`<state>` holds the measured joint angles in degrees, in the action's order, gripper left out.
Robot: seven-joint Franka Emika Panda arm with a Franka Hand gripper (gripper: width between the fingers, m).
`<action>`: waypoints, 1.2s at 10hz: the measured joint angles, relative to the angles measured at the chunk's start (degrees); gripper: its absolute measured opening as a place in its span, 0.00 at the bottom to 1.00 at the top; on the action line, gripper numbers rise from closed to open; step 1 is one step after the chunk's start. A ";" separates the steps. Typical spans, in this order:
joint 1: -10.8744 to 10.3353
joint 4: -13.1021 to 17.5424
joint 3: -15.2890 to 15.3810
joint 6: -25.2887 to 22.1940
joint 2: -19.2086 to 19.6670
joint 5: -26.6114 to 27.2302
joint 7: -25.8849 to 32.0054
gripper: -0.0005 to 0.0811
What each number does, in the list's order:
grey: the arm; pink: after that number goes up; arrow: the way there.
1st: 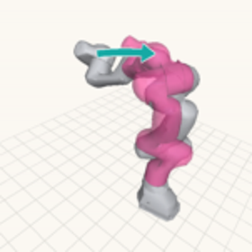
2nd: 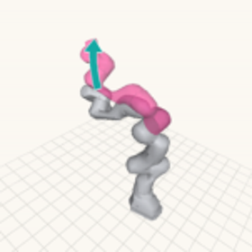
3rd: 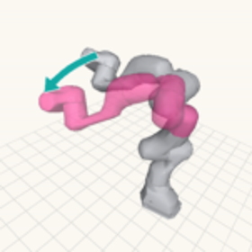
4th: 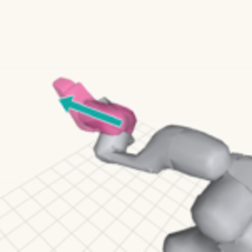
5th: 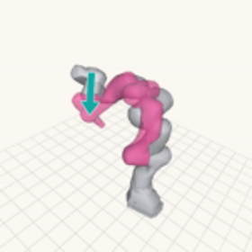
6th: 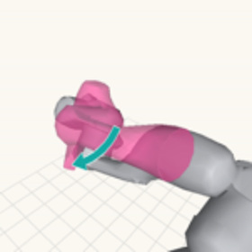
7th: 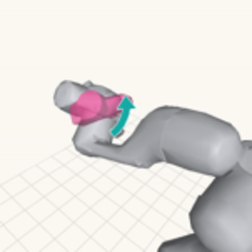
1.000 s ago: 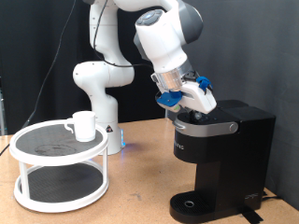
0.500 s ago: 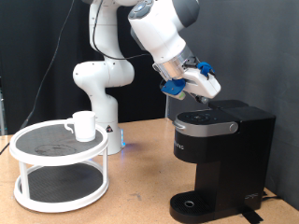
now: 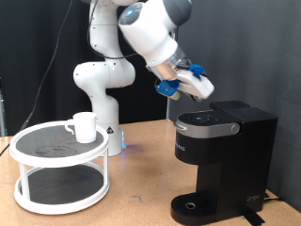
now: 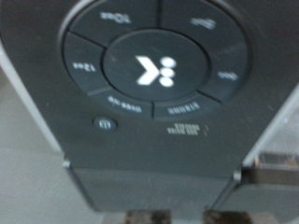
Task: Make a cup of coffee with the keurig machine
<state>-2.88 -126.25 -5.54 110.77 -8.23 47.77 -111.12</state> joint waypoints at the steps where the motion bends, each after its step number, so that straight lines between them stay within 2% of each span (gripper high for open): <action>1: 0.46 -1.91 -0.48 0.53 -2.07 1.56 -0.12 0.01; 4: 1.88 -8.48 -0.71 3.75 -8.92 4.00 -4.52 0.01; 5: 1.87 -8.34 -0.67 3.50 -8.67 3.63 -3.94 0.01; 7: 1.92 -9.48 -0.56 5.71 -8.68 3.67 -6.50 0.01; 10: 2.43 -14.67 -0.54 12.46 -11.83 4.27 -10.17 0.01; 12: 4.28 -17.89 -0.65 12.41 -15.38 2.77 -13.22 0.01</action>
<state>1.40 -144.15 -6.20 123.18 -23.61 50.54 -124.35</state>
